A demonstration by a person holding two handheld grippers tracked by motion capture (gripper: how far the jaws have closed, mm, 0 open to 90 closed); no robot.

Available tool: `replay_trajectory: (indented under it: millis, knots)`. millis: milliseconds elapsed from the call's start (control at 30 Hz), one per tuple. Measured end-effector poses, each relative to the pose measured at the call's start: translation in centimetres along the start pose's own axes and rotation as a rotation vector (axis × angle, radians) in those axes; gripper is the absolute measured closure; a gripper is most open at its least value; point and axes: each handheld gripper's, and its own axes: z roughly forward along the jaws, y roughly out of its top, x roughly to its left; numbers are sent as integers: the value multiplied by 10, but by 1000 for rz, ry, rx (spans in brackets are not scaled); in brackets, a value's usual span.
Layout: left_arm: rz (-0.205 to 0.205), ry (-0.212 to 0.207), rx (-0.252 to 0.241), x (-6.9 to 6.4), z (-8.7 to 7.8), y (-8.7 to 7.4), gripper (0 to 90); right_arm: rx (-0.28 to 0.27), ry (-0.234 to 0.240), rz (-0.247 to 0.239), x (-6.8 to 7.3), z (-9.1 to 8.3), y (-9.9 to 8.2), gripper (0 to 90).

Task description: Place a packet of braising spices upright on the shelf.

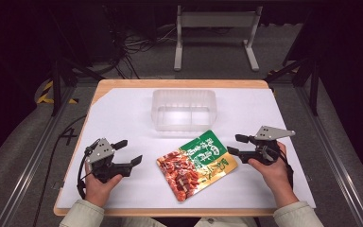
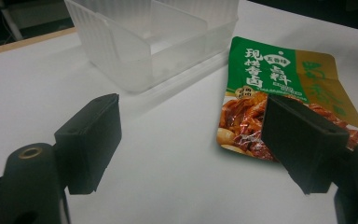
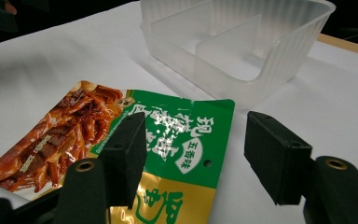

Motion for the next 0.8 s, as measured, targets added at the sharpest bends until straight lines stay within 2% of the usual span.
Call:
replay_trajectory:
  millis: [100, 200, 467, 667, 700, 800]
  knots:
    - [-13, 0, 3, -1, 1, -1, 212, 32, 14, 13, -1, 9, 0, 351]
    - [-3, 0, 9, 0, 2, -1, 213, 58, 13, 25, -3, 16, -2, 339]
    - [-10, 0, 14, 0, 3, -1, 213, 143, 27, 90, -12, 30, -13, 327]
    - [-9, 0, 19, 0, 3, -1, 213, 188, 37, 104, -13, 38, -20, 324]
    - [-7, 1, 20, 0, 4, -1, 213, 209, 37, 111, -13, 40, -22, 323]
    - [-9, -8, 21, 0, 4, -1, 213, 219, 40, 118, -14, 42, -24, 322]
